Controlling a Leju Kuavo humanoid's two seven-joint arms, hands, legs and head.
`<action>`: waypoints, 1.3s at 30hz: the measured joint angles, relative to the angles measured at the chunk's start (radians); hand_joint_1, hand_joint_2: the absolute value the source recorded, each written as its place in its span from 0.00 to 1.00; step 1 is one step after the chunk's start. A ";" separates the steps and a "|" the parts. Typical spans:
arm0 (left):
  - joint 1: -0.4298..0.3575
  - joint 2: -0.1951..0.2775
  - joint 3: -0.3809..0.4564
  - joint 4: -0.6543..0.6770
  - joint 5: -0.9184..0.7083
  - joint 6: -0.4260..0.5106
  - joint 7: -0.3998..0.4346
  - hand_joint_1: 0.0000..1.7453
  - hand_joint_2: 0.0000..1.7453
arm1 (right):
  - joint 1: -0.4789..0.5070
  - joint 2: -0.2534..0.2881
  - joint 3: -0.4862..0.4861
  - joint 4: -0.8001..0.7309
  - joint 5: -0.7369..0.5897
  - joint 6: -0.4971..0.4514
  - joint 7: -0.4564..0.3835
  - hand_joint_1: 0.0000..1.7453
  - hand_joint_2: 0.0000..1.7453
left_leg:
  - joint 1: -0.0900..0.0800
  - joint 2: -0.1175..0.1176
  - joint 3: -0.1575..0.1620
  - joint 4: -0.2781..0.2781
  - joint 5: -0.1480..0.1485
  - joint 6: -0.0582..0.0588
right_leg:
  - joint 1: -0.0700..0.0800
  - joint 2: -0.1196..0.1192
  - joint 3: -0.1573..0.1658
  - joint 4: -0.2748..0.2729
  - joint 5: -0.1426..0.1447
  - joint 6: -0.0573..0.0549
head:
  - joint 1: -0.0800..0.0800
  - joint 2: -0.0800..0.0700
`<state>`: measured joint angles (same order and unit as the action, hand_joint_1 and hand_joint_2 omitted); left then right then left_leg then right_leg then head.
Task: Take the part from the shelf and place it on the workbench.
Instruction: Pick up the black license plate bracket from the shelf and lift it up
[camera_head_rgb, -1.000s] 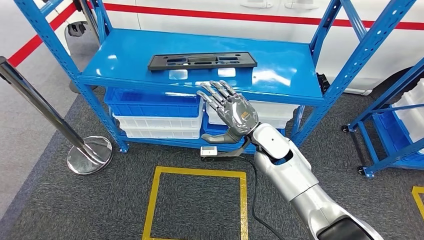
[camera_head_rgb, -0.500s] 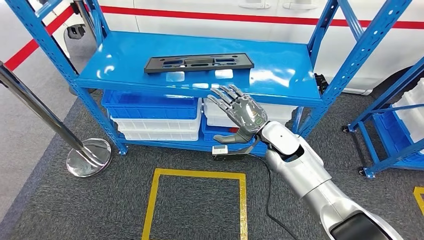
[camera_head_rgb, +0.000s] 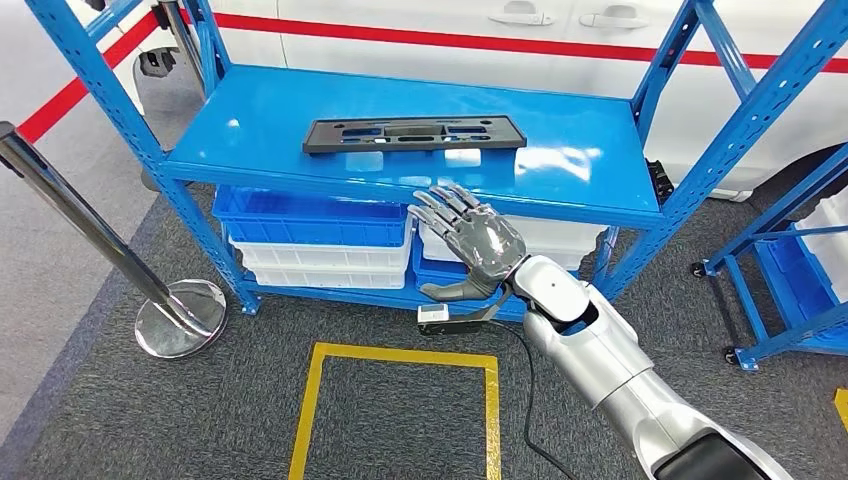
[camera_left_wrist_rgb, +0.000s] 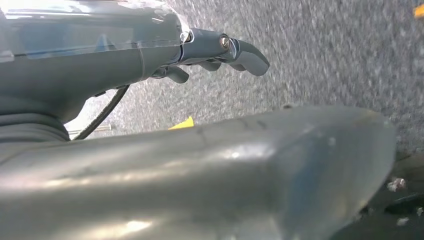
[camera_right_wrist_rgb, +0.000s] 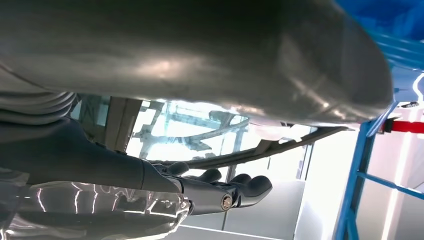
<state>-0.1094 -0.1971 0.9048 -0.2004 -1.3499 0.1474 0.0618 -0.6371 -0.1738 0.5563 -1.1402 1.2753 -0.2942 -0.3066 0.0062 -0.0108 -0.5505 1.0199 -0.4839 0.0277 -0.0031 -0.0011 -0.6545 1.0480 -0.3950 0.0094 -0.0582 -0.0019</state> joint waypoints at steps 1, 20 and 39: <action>0.001 -0.001 0.000 0.001 0.000 0.004 -0.001 0.00 0.00 | -0.005 0.000 0.001 0.004 0.000 0.001 -0.001 0.00 0.00 | -0.001 0.000 0.001 -0.002 -0.004 -0.005 | 0.004 0.000 0.008 -0.017 -0.006 -0.004 | 0.000 0.000; 0.002 0.002 0.019 0.004 0.008 0.016 -0.011 0.00 0.00 | -0.012 -0.010 0.014 0.024 -0.005 -0.012 -0.006 0.00 0.00 | 0.004 0.003 -0.057 -0.005 0.058 0.002 | -0.005 0.001 0.145 -0.010 -0.119 0.012 | 0.001 0.000; 0.004 0.001 0.021 0.008 0.010 0.016 -0.014 0.00 0.00 | -0.015 -0.018 0.021 0.050 -0.015 -0.020 -0.019 0.00 0.00 | 0.003 0.002 -0.051 0.229 -0.123 -0.041 | -0.002 0.000 0.044 -0.048 -0.023 -0.033 | 0.002 0.000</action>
<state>-0.1049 -0.1957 0.9254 -0.1924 -1.3401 0.1630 0.0482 -0.6518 -0.1917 0.5775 -1.0903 1.2600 -0.3143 -0.3253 0.0090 -0.0090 -0.6013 1.2489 -0.6068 -0.0132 -0.0049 -0.0012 -0.6105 0.9999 -0.4177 -0.0236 -0.0564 -0.0019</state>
